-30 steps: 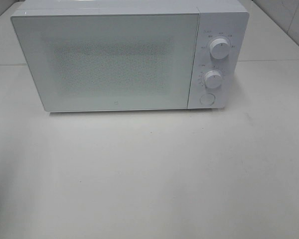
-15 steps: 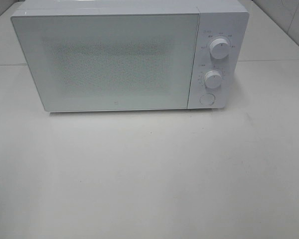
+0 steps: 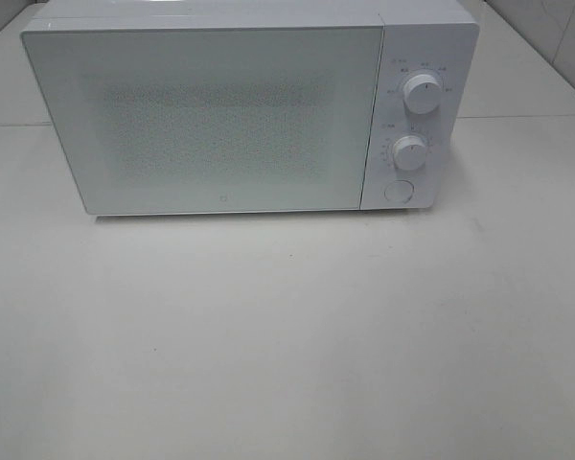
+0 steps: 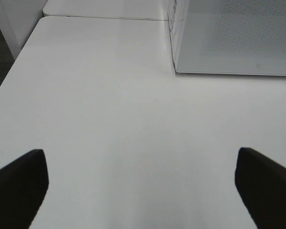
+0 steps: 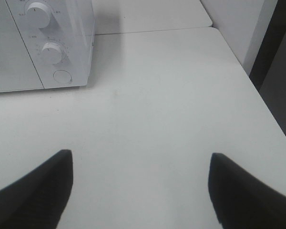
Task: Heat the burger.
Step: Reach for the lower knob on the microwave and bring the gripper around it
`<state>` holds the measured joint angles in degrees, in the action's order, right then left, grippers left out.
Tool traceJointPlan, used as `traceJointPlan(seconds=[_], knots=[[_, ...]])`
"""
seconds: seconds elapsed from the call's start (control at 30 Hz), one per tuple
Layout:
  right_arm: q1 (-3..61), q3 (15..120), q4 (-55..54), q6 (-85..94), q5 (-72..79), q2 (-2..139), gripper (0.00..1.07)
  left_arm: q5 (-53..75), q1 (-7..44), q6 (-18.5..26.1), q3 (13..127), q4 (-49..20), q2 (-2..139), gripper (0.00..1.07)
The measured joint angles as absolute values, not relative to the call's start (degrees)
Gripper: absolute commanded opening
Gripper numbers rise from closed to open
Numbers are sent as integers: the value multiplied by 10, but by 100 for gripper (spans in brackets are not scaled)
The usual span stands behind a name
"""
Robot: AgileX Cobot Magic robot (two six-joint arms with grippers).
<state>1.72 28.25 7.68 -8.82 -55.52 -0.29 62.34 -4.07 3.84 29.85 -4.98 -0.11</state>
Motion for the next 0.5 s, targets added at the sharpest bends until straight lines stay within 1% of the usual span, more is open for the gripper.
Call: traceJointPlan(seconds=[0.5], knots=[[17, 282, 77, -88, -555, -3, 76, 623, -41, 37, 297, -53, -3, 102]])
